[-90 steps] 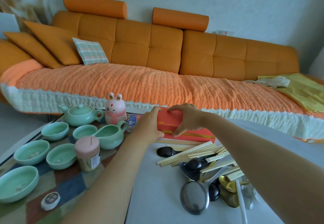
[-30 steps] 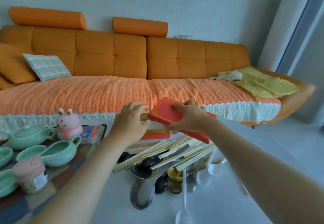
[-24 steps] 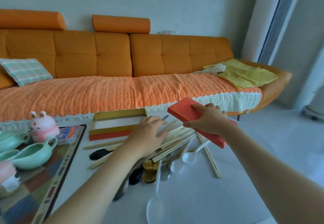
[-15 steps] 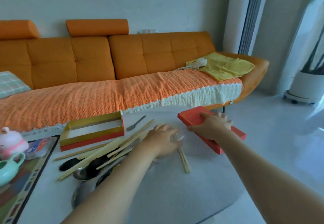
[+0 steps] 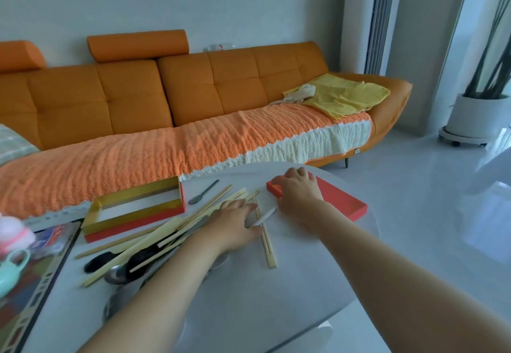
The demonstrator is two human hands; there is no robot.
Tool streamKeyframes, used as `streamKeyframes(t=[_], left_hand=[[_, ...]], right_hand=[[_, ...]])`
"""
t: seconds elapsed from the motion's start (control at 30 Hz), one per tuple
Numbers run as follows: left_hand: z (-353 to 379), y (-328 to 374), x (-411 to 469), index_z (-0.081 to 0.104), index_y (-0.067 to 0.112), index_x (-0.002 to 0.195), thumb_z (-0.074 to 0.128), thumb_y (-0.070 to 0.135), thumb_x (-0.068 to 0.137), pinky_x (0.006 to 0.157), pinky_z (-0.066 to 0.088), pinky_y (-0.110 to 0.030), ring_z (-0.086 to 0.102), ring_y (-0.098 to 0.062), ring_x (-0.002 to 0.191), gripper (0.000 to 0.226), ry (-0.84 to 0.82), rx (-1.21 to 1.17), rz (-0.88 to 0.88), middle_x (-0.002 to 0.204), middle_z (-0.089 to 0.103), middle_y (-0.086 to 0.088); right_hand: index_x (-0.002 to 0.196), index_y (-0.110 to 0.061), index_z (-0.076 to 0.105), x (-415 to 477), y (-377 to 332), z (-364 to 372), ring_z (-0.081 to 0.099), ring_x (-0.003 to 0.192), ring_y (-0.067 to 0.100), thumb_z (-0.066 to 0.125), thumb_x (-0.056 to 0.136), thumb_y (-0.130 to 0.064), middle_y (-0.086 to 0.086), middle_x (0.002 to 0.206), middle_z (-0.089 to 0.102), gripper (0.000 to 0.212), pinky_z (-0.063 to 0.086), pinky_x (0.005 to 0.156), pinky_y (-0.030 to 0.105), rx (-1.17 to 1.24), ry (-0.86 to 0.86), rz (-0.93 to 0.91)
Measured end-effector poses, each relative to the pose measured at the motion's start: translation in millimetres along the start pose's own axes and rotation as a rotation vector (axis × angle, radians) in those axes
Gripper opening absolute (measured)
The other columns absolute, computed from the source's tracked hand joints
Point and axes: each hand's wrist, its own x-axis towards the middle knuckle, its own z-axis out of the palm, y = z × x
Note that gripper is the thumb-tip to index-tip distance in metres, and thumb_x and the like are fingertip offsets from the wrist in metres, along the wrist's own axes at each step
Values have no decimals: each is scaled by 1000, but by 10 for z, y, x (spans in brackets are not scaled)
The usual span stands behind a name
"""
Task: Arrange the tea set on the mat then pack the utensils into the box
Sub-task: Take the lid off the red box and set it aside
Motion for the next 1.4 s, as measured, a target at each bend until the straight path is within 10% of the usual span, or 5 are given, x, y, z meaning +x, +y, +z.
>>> streamKeyframes(t=[0.33,0.67,0.9,1.13,1.4], left_hand=[[-2,-357,-536,6,43,155,50,89,67,120,12,-50,0,-24,152,109,-110,-3,-162,166,-2,2],[-191,-845,-1058,48,31,143,61,34,93,102,44,-35,52,-20,124,52,-6,-190,-59,140,52,5],[-186,-1295,-1313,43,42,142,68,57,80,116,26,-37,21,-6,140,68,97,-218,-70,149,31,19],[-233,-1403,-1701,62,53,105,56,10,73,116,22,-40,13,-4,141,54,54,-277,61,143,29,20],[-107,-1314,-1735,75,41,81,76,41,78,118,20,-34,12,2,140,3,73,-251,75,147,30,27]], right_hand=[[137,-34,55,-344,-700,12,46,121,22,61,93,-32,3,129,46,44,40,87,29,208,-300,-184],[129,-33,62,-477,-1292,122,54,110,21,67,91,-38,-2,113,53,39,42,83,28,223,-245,-289],[117,-39,62,-344,-1501,81,52,110,22,72,79,-48,-1,114,50,40,47,91,36,43,-157,-422],[102,-37,65,-365,-1655,91,51,107,16,69,81,-48,-9,106,61,25,42,94,36,10,-129,-522],[102,-36,73,-426,-1661,119,57,99,13,65,89,-45,-15,97,68,17,40,91,35,100,-45,-435]])
